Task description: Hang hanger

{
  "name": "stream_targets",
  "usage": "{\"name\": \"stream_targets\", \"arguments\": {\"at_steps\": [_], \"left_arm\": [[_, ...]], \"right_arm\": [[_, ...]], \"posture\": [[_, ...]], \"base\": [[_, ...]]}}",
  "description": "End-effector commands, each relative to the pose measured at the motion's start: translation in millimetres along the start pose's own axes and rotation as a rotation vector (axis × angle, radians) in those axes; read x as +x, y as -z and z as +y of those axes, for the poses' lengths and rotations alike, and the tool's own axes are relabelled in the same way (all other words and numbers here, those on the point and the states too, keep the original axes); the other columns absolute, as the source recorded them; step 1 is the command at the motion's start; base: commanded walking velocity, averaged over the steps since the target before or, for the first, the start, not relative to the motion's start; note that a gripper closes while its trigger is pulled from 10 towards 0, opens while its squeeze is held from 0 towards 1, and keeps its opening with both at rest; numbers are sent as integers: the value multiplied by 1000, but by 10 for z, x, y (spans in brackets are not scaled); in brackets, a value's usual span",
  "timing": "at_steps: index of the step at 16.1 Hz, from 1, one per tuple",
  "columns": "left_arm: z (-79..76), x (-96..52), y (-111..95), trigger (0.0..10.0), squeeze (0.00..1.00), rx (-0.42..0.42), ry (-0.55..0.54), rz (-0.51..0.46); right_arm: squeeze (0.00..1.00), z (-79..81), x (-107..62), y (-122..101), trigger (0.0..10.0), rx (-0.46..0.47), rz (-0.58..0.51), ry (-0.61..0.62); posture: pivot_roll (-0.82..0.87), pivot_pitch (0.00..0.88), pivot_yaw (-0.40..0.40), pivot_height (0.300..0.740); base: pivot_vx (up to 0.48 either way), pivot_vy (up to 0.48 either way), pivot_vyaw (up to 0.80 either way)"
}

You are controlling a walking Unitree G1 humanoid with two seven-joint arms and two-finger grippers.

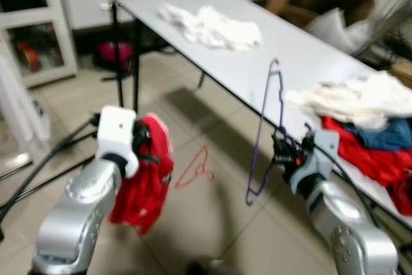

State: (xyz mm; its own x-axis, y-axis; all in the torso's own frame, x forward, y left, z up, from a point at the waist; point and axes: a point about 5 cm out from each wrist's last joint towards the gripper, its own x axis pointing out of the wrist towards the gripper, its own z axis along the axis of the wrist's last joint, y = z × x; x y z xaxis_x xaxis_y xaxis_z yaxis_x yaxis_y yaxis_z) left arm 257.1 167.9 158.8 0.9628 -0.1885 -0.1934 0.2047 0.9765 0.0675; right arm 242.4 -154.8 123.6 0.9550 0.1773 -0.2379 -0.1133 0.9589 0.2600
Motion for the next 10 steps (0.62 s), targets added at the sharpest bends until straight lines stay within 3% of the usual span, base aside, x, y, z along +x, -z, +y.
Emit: {"name": "stream_targets", "arguments": {"at_steps": [1, 10], "left_arm": [[-98, 34, -97, 10000, 0, -11, 46, -45], [-138, 131, -120, 10000, 0, -12, 56, -54]], "right_arm": [[0, -109, -38, -49, 10000, -13, -16, 54], [0, -183, 33, -132, 10000, -53, -22, 86]], "posture": [[-78, 22, -107, 740], [-79, 0, -101, 740]], "base": [[0, 0, -800], [0, 0, -800]]}}
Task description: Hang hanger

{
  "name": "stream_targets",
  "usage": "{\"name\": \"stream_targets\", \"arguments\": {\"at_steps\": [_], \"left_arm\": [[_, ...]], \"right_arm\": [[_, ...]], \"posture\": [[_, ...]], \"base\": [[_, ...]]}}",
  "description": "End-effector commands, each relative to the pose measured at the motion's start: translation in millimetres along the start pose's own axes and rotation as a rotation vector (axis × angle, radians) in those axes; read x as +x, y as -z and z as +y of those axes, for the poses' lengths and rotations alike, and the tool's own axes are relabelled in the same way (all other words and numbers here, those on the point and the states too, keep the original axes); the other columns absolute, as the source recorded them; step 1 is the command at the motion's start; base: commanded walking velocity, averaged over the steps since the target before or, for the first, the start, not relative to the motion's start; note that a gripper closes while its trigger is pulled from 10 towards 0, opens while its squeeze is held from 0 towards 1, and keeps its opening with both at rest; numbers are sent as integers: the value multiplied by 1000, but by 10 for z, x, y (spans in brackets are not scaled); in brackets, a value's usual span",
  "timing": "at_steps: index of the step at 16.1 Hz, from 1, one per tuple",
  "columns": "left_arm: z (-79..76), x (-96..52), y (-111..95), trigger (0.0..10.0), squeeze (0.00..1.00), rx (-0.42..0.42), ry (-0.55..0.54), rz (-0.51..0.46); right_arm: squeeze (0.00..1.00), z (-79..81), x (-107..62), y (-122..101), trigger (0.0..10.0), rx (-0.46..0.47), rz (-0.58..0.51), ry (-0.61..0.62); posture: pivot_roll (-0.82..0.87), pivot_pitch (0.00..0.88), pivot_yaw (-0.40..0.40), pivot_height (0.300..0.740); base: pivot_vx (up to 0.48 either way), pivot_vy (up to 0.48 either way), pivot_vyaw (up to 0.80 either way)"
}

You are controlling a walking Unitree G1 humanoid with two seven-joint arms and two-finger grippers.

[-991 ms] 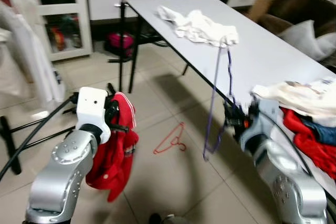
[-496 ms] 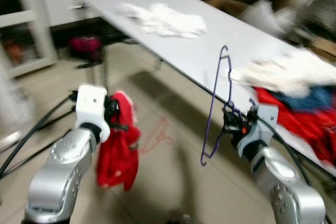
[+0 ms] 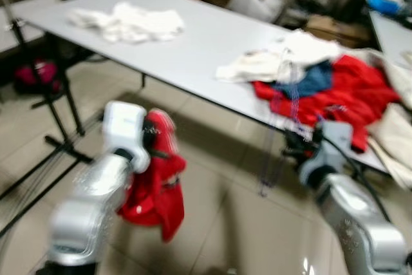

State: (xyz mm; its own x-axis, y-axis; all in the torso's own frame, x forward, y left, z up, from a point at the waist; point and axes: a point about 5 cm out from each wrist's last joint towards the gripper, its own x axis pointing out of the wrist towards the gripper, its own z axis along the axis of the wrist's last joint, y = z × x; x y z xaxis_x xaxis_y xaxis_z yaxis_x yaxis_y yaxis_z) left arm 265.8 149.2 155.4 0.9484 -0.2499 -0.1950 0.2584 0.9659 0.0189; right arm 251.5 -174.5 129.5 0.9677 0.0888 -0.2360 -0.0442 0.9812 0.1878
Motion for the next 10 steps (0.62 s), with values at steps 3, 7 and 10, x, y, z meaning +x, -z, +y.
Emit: {"name": "stream_targets", "arguments": {"at_steps": [3, 7, 10], "left_arm": [[30, 25, -135, 10000, 0, 20, -7, -60], [27, 53, -131, 10000, 0, 38, 12, -56], [34, 78, -141, 10000, 0, 54, 22, -55]], "right_arm": [[0, 0, 12, -7, 10000, -3, 5, -6], [0, 7, -18, 25, 10000, 20, 13, -9], [0, -1, -33, 37, 10000, 36, 11, 3]], "posture": [[-81, 0, -94, 740], [-90, 0, -85, 740], [-94, 0, -73, 740]], "base": [[0, 0, -800], [0, 351, -358], [0, 370, 0]]}}
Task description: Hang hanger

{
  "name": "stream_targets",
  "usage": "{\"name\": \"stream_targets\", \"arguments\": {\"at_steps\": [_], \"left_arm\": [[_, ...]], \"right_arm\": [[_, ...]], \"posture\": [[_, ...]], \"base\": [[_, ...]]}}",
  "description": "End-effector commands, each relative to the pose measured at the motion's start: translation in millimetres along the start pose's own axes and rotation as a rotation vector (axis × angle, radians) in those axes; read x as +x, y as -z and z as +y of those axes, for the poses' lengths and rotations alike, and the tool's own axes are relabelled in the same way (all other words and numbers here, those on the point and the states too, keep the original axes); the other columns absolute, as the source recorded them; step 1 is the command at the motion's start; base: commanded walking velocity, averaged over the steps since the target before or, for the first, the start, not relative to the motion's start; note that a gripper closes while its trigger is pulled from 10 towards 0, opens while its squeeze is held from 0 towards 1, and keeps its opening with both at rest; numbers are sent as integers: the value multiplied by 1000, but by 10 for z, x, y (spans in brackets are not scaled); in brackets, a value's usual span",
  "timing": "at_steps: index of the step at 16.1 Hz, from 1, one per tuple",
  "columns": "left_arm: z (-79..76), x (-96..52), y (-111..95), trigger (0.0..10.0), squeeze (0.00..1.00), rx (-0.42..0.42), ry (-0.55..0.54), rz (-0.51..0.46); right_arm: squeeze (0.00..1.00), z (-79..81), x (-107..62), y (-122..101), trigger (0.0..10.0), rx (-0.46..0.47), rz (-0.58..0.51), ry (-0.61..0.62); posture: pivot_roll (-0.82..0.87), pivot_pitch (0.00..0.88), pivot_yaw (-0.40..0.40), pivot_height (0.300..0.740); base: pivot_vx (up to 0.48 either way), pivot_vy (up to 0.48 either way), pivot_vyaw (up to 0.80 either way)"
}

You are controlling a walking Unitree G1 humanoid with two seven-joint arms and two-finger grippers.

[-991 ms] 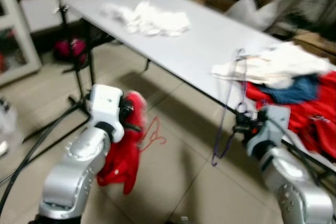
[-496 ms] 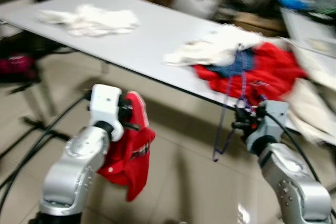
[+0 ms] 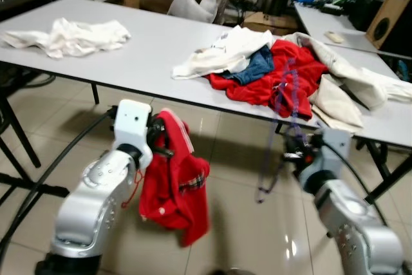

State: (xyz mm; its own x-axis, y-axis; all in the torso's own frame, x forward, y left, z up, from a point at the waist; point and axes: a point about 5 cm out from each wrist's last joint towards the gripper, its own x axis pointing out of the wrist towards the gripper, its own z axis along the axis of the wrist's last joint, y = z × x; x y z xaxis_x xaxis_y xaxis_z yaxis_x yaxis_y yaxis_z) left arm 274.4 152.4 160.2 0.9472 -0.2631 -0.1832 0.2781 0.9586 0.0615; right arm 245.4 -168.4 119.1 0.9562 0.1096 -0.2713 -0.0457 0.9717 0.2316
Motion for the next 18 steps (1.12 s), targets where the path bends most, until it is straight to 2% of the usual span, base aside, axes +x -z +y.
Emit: {"name": "stream_targets", "arguments": {"at_steps": [1, 10, 15, 18], "left_arm": [[-13, 17, -83, 10000, 0, 10, 8, -43], [-17, 56, -114, 10000, 0, 48, 41, -45], [-11, 82, -127, 10000, 0, 55, 49, -45], [-7, 93, -138, 10000, 0, 59, 51, -49]], "right_arm": [[0, -40, -9, -88, 10000, -5, -29, 18], [0, -58, -21, -46, 10000, 14, -20, 44], [0, -65, -26, -41, 10000, 17, -21, 53], [0, -67, -26, -47, 10000, 21, -27, 58]], "posture": [[-94, 0, -73, 740], [-93, 0, -49, 740], [-98, 0, -38, 740], [-99, 0, -34, 740]], "base": [[0, 375, 0], [0, 375, 0], [0, 374, -741], [0, 375, 0]]}}
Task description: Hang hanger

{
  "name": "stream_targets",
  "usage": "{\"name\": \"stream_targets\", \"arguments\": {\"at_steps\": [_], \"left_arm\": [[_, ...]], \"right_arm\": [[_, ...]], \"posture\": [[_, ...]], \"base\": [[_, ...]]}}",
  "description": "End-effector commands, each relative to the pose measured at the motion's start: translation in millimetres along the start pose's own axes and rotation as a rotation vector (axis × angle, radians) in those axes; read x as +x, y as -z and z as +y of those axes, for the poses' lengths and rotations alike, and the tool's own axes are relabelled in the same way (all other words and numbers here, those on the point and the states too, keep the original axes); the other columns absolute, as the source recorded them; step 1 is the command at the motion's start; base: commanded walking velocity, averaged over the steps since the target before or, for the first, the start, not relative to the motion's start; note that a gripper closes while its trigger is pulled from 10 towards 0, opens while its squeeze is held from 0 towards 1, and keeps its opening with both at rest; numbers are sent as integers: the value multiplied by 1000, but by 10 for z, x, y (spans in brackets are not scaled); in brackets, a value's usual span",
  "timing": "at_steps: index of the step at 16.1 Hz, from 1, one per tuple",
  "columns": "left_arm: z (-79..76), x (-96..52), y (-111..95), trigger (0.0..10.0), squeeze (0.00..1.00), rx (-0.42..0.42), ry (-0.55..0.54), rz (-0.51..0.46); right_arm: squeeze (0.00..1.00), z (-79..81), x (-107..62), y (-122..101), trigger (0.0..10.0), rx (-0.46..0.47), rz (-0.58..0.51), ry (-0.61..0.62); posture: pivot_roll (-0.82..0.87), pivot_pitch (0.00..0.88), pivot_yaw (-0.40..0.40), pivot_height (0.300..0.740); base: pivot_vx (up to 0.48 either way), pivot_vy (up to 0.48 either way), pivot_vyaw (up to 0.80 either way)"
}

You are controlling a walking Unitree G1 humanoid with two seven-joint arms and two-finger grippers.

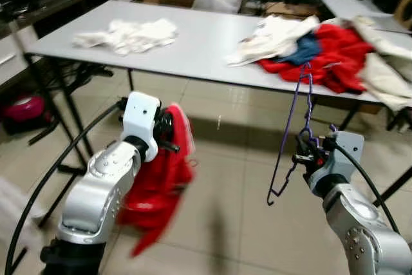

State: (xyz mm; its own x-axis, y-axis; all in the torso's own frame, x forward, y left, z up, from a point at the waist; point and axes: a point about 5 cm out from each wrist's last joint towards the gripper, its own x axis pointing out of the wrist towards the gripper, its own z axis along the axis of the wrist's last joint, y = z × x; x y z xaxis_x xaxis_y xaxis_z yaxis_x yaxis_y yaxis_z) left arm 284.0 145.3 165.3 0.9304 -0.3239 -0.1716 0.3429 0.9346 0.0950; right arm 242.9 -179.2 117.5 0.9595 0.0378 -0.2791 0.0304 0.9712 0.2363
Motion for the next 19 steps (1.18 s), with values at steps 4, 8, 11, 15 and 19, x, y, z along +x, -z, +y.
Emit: {"name": "stream_targets", "arguments": {"at_steps": [4, 8, 11, 15, 19], "left_arm": [[44, -5, -69, 10000, 0, 15, -12, -32], [54, 2, -83, 10000, 0, -28, -42, -40], [72, 16, -96, 10000, 0, -27, -54, -47], [104, 20, -103, 10000, 0, -30, -60, -50], [93, 23, -106, 10000, 0, -31, -50, -50]], "right_arm": [[0, 37, 5, -46, 10000, 4, -21, -3], [0, 30, 7, -50, 10000, 9, -24, 5], [0, 35, 12, -53, 10000, 9, -24, 3], [0, 39, 24, -57, 10000, 9, -25, 1], [0, 39, 27, -61, 10000, 8, -25, -1]], "posture": [[-97, 0, -32, 740], [-99, 0, -30, 740], [-100, 0, -31, 740], [-98, 0, -32, 740], [-97, 0, -33, 740]], "base": [[0, 376, 0], [0, 94, 0], [0, 0, 0], [258, 0, 0], [284, 0, 0]]}}
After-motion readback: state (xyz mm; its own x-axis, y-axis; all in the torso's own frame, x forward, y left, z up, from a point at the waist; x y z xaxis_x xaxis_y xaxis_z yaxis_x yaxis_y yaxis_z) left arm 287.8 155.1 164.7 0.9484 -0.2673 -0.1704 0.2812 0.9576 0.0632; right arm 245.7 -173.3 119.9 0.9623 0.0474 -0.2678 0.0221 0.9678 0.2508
